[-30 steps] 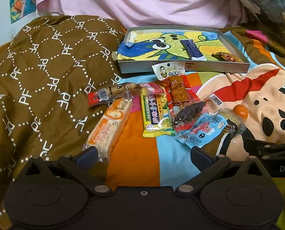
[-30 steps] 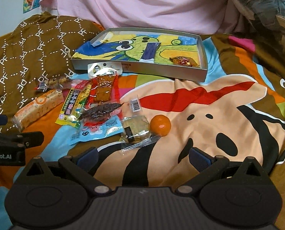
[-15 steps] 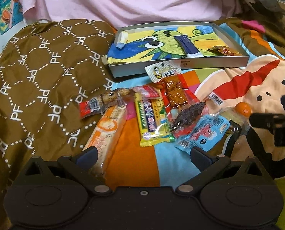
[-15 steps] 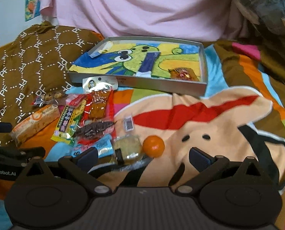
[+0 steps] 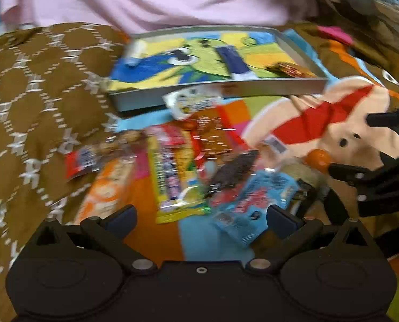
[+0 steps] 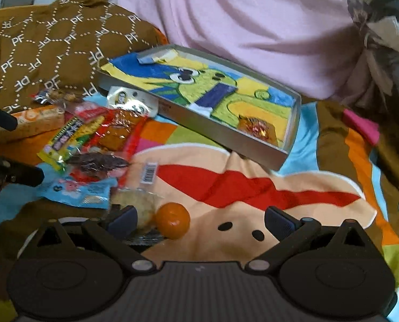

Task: Organize snacks
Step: 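Grasp the light blue packet with the left tool while the right tool grasps the orange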

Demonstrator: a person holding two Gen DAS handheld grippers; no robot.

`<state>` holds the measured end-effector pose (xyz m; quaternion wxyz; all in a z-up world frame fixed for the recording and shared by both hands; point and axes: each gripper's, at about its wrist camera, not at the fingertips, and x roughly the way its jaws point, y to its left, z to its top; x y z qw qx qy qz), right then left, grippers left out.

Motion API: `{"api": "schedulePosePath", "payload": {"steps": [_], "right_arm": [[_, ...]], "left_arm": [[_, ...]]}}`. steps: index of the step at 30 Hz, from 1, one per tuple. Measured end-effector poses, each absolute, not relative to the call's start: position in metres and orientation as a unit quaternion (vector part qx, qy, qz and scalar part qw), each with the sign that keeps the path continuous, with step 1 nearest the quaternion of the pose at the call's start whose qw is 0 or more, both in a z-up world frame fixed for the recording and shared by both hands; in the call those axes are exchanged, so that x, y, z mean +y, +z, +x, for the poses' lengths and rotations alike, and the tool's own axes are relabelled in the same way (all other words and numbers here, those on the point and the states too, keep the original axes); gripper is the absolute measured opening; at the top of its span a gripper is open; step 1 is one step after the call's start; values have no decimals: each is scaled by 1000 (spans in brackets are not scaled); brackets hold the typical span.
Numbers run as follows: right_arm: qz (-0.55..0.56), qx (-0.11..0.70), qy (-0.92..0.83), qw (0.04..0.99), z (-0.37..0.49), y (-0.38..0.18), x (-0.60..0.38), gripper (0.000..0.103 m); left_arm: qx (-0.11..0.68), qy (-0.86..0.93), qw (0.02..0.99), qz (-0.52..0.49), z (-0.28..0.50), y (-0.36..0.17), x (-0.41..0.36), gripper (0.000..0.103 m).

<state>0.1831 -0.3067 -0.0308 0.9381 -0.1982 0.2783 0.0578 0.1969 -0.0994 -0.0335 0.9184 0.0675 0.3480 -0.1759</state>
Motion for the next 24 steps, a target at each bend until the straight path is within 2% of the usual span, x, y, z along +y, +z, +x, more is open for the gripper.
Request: {"api": "schedulePosePath", "payload": {"steps": [9,16,21,24], "right_arm": [[-248,287,72,922,197,-48,-306,103],[-267,287,63,918,202,-57,-306,103],[-258,287,76,919,205,-58,-309,101],[-254,288,82,920,208,-59,-310,96]], "left_arm": [[384,-251,887,55,226,-47,-123,102],[393,-302,863,98,227,-51,-141,95],[396,-310,854,137,230,-54,-147,84],[398,-305,854,142,235,-53,-147,76]]}}
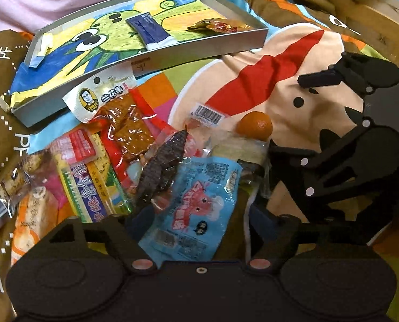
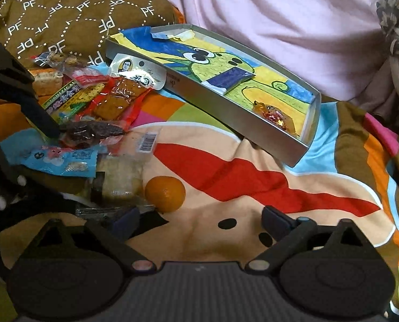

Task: Organize snacks
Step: 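Grasp the light blue packet with the left tool while the right tool grasps the orange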

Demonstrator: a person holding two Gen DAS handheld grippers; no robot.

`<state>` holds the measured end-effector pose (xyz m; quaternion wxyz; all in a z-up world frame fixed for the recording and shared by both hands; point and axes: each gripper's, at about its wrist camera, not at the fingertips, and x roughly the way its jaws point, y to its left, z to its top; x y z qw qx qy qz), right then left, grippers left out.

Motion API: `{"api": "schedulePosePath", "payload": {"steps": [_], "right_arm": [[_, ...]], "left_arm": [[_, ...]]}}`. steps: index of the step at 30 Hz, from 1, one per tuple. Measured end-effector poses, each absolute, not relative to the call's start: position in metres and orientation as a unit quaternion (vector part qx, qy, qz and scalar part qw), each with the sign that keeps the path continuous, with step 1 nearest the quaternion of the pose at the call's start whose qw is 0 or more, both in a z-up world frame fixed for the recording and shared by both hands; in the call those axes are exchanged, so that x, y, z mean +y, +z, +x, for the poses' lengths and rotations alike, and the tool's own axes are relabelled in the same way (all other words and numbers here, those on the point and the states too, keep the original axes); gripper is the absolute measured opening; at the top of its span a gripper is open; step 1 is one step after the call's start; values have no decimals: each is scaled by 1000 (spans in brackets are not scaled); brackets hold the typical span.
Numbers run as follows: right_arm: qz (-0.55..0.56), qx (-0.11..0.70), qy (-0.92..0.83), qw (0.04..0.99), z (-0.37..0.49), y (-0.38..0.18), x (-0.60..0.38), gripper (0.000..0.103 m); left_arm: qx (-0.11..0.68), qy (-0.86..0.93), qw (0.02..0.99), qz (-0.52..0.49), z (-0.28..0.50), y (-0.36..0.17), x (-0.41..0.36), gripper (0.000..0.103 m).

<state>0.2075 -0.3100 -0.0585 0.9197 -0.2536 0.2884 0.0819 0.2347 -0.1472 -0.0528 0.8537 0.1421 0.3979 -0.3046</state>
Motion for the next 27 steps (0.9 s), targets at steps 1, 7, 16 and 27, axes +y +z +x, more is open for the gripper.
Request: {"api": "schedulePosePath", "payload": {"steps": [1,7,16,27], "right_arm": [[-252,288,85,920,208,-59,-310,94],[-257,282,99,919,211,-63,-304,84],[-263,273,109,919,223,-69,-293,70],[-228,303,117,918,229,-67,-292,56]], "left_arm": [[399,-301,854,143,236,-52,-148,74],[405,-299,849,158,242,-46,-153,51],[420,-289,843,170,249,-44,-156,48],[463,-280,831,127,272,-53,-150,62]]}}
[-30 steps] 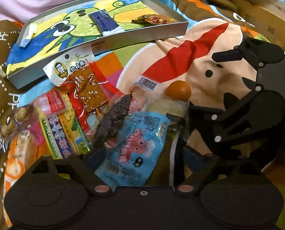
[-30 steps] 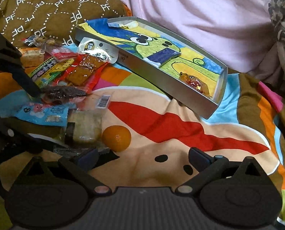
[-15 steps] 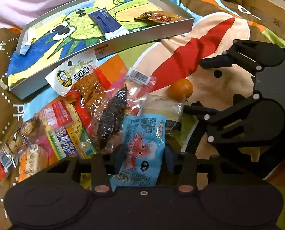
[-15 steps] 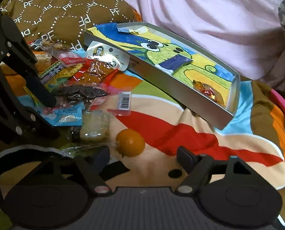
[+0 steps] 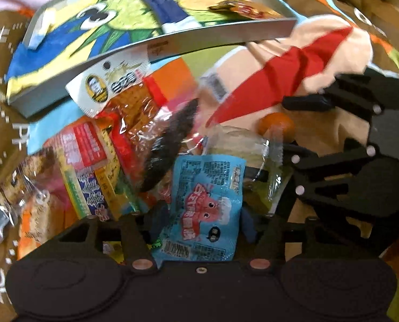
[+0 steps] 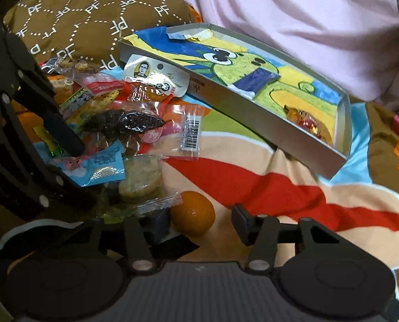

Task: Organize snacks
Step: 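Grasp the light blue packet with the left tool while the right tool grasps the orange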

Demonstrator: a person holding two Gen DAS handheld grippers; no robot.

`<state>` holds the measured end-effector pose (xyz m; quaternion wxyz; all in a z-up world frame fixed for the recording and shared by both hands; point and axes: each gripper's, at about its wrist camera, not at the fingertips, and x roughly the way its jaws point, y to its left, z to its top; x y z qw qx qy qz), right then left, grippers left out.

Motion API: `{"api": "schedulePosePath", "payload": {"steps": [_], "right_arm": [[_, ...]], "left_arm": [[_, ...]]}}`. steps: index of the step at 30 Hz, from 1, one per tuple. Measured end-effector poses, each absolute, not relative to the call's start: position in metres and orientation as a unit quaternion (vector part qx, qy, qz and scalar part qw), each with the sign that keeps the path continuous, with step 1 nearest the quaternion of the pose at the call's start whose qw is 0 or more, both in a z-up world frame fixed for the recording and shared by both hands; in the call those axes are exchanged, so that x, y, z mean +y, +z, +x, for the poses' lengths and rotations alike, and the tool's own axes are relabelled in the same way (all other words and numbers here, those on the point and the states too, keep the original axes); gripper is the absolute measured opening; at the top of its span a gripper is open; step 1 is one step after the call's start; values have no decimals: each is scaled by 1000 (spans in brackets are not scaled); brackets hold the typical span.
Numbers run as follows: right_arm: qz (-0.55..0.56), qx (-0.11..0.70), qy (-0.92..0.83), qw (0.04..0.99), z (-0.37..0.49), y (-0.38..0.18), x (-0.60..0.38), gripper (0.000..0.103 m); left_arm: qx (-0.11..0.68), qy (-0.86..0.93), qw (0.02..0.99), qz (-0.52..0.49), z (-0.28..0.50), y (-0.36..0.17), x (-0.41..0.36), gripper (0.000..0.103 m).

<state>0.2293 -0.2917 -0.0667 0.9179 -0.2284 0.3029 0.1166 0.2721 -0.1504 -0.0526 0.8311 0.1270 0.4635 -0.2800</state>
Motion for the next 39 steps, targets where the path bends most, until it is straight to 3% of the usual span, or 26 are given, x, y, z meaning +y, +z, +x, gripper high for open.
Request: {"api": "schedulePosePath", "payload": {"steps": [4,9,23,35,39], "right_arm": [[-208,312,118,920,232,-67,-295,54],[-186,322,125,920,234,-66,-296,39],[-182,322,125,921,231,-63,-296,39],[-182,323,125,920,231,-63,-295,39],[-182,322,125,921,231,-63,-295,39]], "left_arm": [[465,-281,832,115,274,-54,-148,62],[463,-281,834,109,273,-57,-146,58],[484,-252,829,121,269,-48,-156,43],[464,-235,837,170,269,-30,-152,22],[468,-224,838,168,275,-30,-142,23]]}}
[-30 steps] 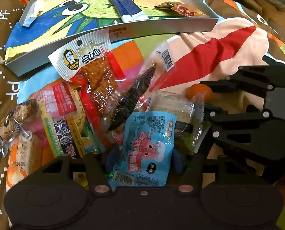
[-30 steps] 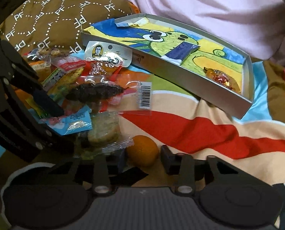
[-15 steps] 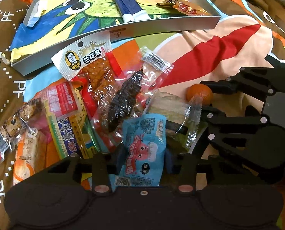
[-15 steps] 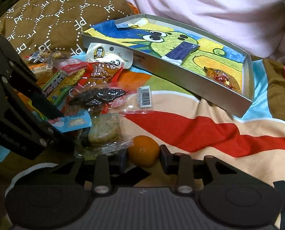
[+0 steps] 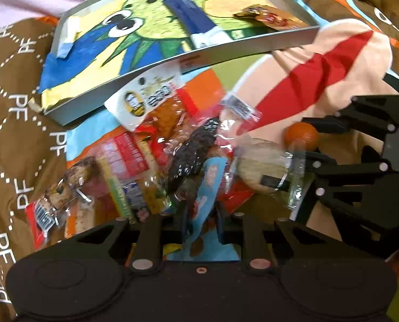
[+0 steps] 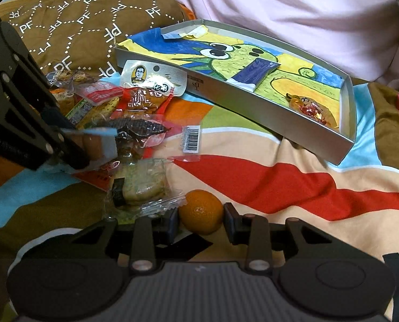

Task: Organize snacks
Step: 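Grasp the light blue packet with the left tool while the right tool grasps the orange, then carry the light blue packet and orange into the grey tray and open both tools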

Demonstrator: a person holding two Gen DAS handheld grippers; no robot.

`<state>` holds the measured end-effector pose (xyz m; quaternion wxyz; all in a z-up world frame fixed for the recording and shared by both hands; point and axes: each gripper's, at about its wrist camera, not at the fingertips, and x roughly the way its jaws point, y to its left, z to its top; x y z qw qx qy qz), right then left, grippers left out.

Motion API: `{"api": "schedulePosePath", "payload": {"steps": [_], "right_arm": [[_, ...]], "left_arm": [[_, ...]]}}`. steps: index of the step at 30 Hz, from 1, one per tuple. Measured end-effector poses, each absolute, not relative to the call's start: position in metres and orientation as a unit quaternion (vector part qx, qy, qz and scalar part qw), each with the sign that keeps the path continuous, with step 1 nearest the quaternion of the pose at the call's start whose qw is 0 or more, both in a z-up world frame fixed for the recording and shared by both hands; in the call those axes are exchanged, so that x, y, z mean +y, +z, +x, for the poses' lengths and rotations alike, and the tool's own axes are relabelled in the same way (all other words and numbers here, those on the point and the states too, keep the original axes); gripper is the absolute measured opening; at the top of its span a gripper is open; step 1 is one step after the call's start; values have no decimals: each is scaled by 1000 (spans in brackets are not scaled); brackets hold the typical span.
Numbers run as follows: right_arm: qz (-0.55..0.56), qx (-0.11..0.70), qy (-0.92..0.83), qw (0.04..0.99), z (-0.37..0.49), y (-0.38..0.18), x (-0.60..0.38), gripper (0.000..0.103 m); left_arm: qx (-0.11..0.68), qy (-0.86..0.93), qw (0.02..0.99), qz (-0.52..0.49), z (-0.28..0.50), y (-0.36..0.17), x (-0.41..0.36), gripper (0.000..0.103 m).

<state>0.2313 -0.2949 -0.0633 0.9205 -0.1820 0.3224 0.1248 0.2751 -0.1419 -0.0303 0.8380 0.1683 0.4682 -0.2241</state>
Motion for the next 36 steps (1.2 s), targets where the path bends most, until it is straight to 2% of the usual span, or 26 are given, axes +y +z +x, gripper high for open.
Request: {"api": "schedulePosePath", "payload": {"steps": [10,15,21,36], "right_arm": [[-184,320,123,921,232,-65,-294,39],[-186,317,124,922,231,-64,-293,38],[-204,306,115,923,225,-62,-288,38],[-179,178,51,966,213,-35,-293,38]], "left_arm": [[464,-222,842,164,272,-42,-147,21],[452,-217,850,160,266,-35,-148,17],[436,-214,864,135,254,-19,-145,17],[387,-214,896,35,263,21,-145,17]]}}
